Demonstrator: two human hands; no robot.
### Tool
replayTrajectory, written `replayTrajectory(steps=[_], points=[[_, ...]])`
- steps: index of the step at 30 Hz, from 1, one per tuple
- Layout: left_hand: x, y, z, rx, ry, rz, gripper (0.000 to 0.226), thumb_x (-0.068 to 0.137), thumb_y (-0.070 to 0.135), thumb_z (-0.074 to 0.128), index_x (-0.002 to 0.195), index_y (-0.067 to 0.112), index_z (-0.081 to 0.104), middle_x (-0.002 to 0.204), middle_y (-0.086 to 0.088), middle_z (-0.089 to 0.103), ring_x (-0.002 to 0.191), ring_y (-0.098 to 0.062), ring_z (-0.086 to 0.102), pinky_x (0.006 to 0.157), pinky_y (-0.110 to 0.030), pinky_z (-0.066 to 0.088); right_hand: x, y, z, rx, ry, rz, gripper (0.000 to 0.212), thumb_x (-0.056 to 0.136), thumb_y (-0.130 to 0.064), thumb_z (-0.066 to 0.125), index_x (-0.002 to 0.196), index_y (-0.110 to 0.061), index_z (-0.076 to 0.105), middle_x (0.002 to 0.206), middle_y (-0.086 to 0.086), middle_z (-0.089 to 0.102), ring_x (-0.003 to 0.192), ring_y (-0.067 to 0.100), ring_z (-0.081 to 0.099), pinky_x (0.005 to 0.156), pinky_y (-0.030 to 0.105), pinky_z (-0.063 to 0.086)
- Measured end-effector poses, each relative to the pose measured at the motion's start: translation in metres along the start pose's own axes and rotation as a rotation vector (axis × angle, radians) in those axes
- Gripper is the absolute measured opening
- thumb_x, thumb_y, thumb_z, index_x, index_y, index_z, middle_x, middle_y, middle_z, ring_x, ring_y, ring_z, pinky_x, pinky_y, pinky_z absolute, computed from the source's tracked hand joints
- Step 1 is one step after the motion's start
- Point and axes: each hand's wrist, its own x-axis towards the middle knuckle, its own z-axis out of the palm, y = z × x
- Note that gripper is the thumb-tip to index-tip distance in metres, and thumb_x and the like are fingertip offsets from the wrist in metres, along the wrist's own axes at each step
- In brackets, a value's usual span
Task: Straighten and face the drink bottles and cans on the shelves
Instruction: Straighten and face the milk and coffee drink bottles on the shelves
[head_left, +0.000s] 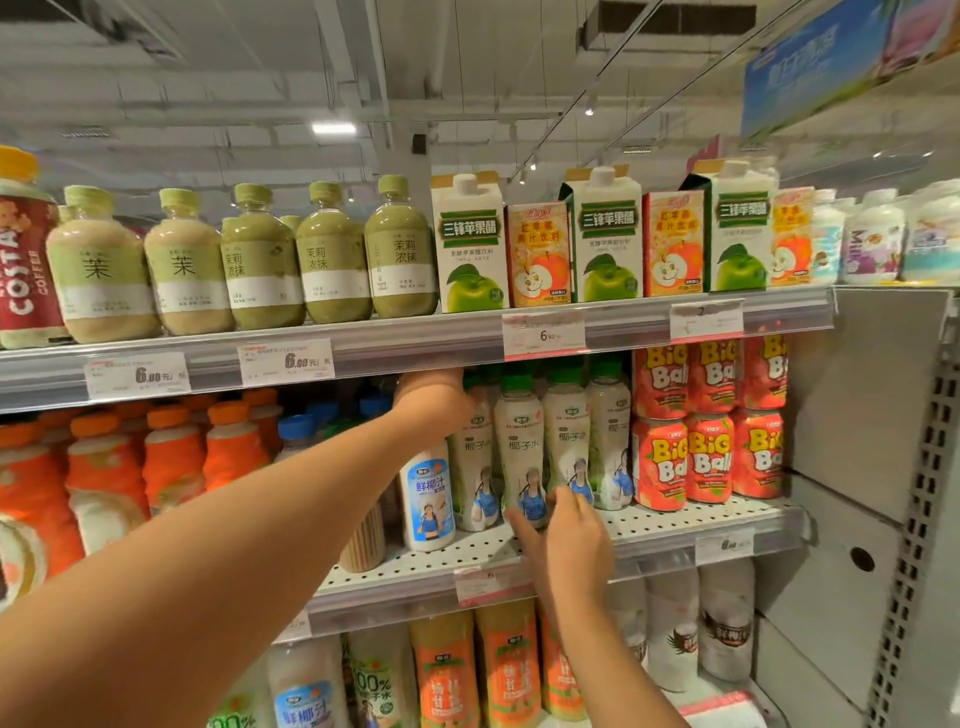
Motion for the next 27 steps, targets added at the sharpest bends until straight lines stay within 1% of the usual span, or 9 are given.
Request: replayTrajectory(steps=[4, 8, 10, 15, 18, 21, 23, 25, 27], points=[[0.001, -0.010, -0.006, 0.022, -0.006, 0.022, 0.042, 0.094, 0.049, 0.064, 0.129, 0.027, 0.054, 0.102, 0.000, 0.059, 0.079, -0.017, 0.056, 0.065, -0.032, 0.049, 0.005, 0.002, 0.001, -0.099, -0.075, 0.013, 0.037, 0.087, -0.057, 0.068, 0.096, -0.025, 0.053, 0.074, -0.009, 0.061, 0.067, 0.014, 0.059, 0.057, 0.032, 0.050], [0.000, -0.013, -0.008, -0.027, -0.020, 0.039, 0.039, 0.094, 0.048, 0.065, 0.127, 0.030, 0.055, 0.097, 0.005, 0.057, 0.073, -0.008, 0.051, 0.057, -0.024, 0.041, 0.005, 0.001, 0.005, -0.173, -0.084, 0.010, 0.035, 0.086, -0.061, 0.067, 0.097, -0.029, 0.056, 0.077, -0.012, 0.064, 0.069, 0.012, 0.061, 0.056, 0.029, 0.048], [0.000, -0.011, -0.006, -0.050, -0.020, 0.066, 0.038, 0.094, 0.046, 0.065, 0.127, 0.029, 0.056, 0.105, 0.002, 0.062, 0.079, -0.012, 0.054, 0.063, -0.025, 0.044, 0.005, 0.003, 0.006, -0.194, -0.078, 0.010, 0.032, 0.086, -0.058, 0.069, 0.100, -0.031, 0.057, 0.077, -0.014, 0.065, 0.070, 0.011, 0.062, 0.055, 0.027, 0.045], [-0.007, -0.006, -0.001, -0.071, 0.027, 0.105, 0.042, 0.096, 0.042, 0.065, 0.132, 0.023, 0.055, 0.125, -0.005, 0.062, 0.111, -0.027, 0.060, 0.091, -0.041, 0.055, 0.005, 0.005, 0.009, -0.182, -0.068, 0.009, 0.029, 0.087, -0.048, 0.073, 0.099, -0.027, 0.057, 0.071, -0.010, 0.063, 0.063, 0.014, 0.059, 0.051, 0.028, 0.040], [-0.009, -0.005, -0.002, -0.061, 0.028, 0.108, 0.042, 0.096, 0.042, 0.066, 0.131, 0.022, 0.056, 0.126, -0.005, 0.062, 0.112, -0.028, 0.060, 0.094, -0.044, 0.055, 0.005, 0.006, 0.009, -0.186, -0.067, 0.019, 0.025, 0.091, -0.048, 0.069, 0.099, -0.029, 0.055, 0.071, -0.011, 0.061, 0.064, 0.014, 0.058, 0.053, 0.028, 0.044], [-0.005, -0.004, -0.005, -0.067, -0.008, 0.082, 0.044, 0.094, 0.044, 0.065, 0.132, 0.024, 0.054, 0.121, -0.004, 0.063, 0.105, -0.025, 0.062, 0.089, -0.043, 0.058, 0.005, 0.009, 0.011, -0.207, -0.074, 0.020, 0.022, 0.095, -0.050, 0.063, 0.099, -0.030, 0.054, 0.073, -0.012, 0.061, 0.066, 0.012, 0.057, 0.057, 0.028, 0.049], [-0.001, -0.002, -0.005, -0.021, -0.030, 0.052, 0.045, 0.094, 0.051, 0.063, 0.130, 0.027, 0.052, 0.111, -0.002, 0.063, 0.091, -0.020, 0.062, 0.077, -0.038, 0.059, 0.004, 0.009, 0.010, -0.204, -0.071, 0.019, 0.023, 0.094, -0.051, 0.064, 0.098, -0.031, 0.056, 0.074, -0.012, 0.063, 0.068, 0.011, 0.059, 0.058, 0.028, 0.049], [0.004, 0.004, -0.003, -0.006, -0.068, 0.032, 0.045, 0.094, 0.057, 0.059, 0.128, 0.028, 0.053, 0.102, 0.002, 0.063, 0.078, -0.014, 0.058, 0.062, -0.029, 0.052, 0.002, 0.006, 0.009, -0.151, -0.056, 0.015, 0.027, 0.091, -0.058, 0.063, 0.095, -0.033, 0.056, 0.074, -0.014, 0.063, 0.069, 0.010, 0.059, 0.058, 0.027, 0.045], [0.010, 0.014, 0.001, -0.017, -0.126, 0.048, 0.048, 0.094, 0.059, 0.058, 0.131, 0.029, 0.055, 0.107, 0.001, 0.064, 0.082, -0.014, 0.060, 0.066, -0.029, 0.050, 0.001, 0.004, 0.005, -0.064, -0.020, 0.024, 0.031, 0.086, -0.064, 0.063, 0.092, -0.034, 0.058, 0.073, -0.016, 0.063, 0.068, 0.010, 0.057, 0.058, 0.028, 0.039]])
